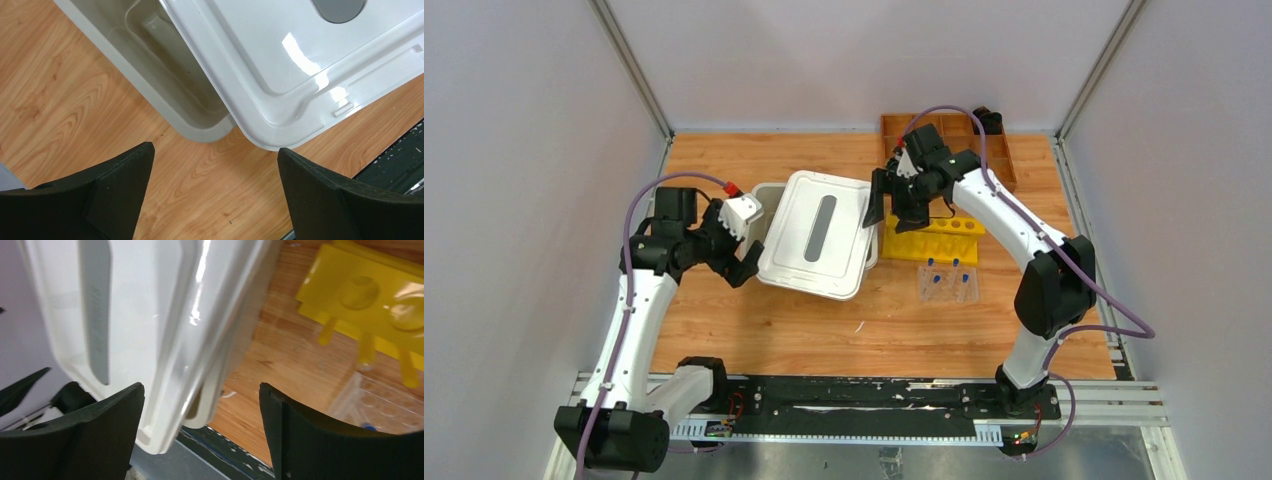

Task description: Organize the chemistry lab equipment

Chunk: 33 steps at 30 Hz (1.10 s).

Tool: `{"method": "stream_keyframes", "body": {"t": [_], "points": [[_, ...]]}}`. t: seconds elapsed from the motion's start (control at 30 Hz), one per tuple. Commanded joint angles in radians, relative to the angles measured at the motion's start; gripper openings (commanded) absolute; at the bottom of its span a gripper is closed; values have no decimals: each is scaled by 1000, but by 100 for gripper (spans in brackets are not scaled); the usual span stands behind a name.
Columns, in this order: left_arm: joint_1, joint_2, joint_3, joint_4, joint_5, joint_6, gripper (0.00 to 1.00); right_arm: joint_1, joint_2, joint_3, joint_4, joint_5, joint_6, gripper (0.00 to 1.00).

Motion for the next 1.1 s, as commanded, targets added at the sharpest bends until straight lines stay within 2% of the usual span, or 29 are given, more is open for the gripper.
{"method": "stream_keyframes", "body": {"t": [0.0,0.17,0.4,0.53,0.67,1.07], "points": [[-5,-50,15,-7,-10,20,100,-15,-40,116,-174,173,-151,87],[-5,-76,43,-76,70,0,100,-13,-33,311,-165,279,-236,84],[-5,-98,34,-157,94,36,100,10,97,425,18,225,-457,79],[-5,-112,44,-197,91,41,100,21,141,392,156,135,-567,77],[-5,-129,62,-203,88,15,100,29,169,363,264,55,-605,73],[-5,-98,115,-204,5,4,100,77,294,361,383,30,-683,63]]}}
